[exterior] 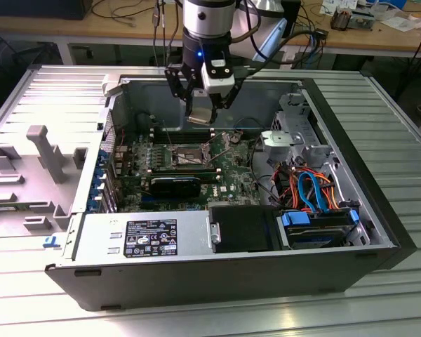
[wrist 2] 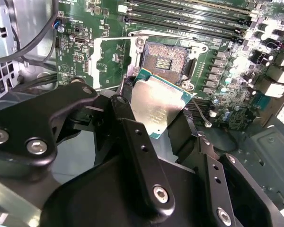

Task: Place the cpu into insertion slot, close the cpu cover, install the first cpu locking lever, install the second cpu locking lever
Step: 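Place the cpu into insertion slot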

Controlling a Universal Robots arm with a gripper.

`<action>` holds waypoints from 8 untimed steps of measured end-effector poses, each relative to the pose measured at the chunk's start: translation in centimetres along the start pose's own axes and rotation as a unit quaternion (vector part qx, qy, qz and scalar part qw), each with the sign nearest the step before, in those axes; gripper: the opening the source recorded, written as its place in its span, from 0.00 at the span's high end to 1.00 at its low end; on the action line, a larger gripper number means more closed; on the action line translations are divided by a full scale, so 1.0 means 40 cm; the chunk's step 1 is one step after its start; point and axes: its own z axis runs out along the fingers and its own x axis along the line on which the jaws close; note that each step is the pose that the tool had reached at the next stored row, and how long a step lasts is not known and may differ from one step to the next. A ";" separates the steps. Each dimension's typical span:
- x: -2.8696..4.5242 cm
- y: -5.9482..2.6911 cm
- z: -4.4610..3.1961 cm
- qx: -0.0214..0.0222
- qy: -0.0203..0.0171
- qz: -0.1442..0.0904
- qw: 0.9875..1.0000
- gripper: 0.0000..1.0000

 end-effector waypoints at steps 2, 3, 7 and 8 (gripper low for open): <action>0.000 0.000 0.000 0.000 0.000 0.007 1.000 0.46; 0.000 0.000 0.001 0.000 0.000 0.009 1.000 0.46; 0.000 0.000 0.001 0.000 -0.001 0.018 1.000 0.46; 0.000 0.000 0.001 0.001 -0.001 0.020 1.000 0.46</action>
